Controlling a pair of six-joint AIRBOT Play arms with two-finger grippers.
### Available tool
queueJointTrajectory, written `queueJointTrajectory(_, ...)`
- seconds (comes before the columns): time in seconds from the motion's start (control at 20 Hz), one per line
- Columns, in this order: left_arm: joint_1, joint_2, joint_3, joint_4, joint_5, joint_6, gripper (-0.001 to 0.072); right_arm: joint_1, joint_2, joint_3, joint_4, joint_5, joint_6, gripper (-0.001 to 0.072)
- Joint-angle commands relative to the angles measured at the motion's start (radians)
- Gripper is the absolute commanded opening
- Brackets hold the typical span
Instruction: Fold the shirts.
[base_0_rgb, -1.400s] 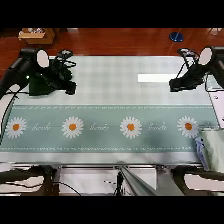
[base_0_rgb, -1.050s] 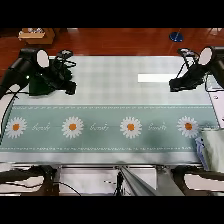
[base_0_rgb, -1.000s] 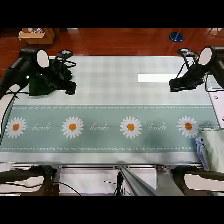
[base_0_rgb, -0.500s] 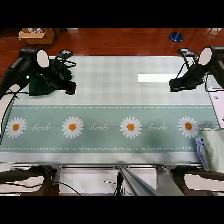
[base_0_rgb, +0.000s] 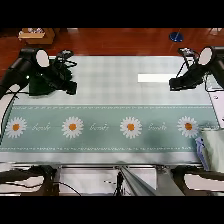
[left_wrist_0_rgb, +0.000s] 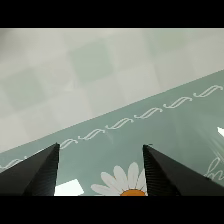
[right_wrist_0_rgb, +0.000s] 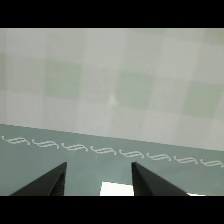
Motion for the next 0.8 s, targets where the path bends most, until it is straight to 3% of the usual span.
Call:
queueJointTrajectory(0.0, 0.0, -0.003, 0.0, -0.021, 0.003, 0.0, 0.0624, 0.0, -0.001, 0.001, 0.0, -0.003, 0.0, 0.0479)
queueJointTrajectory(0.25, 0.001, -0.013, 0.0, -0.021, 0.003, 0.001, 0.0624, 0.0, -0.001, 0.001, -0.002, 0.017, 0.0, 0.0479)
queueJointTrajectory(0.35, 0.002, -0.012, 0.01, 0.066, 0.076, -0.004, 0.0624, 0.0, -0.001, 0.001, -0.003, 0.019, 0.0, 0.0479)
queueJointTrajectory(0.5, 0.024, -0.011, 0.086, 0.377, 0.202, -0.125, 0.0628, 0.0, -0.001, 0.001, -0.003, 0.033, -0.011, 0.0478)
queueJointTrajectory(0.65, 0.137, -0.014, 0.121, 0.409, 0.367, -0.251, 0.0628, 0.0, -0.001, 0.001, -0.003, 0.031, -0.011, 0.0477)
queueJointTrajectory(0.75, 0.215, -0.037, 0.121, 0.406, 0.406, -0.331, 0.0628, 0.0, -0.001, 0.0, 0.0, 0.031, -0.011, 0.0478)
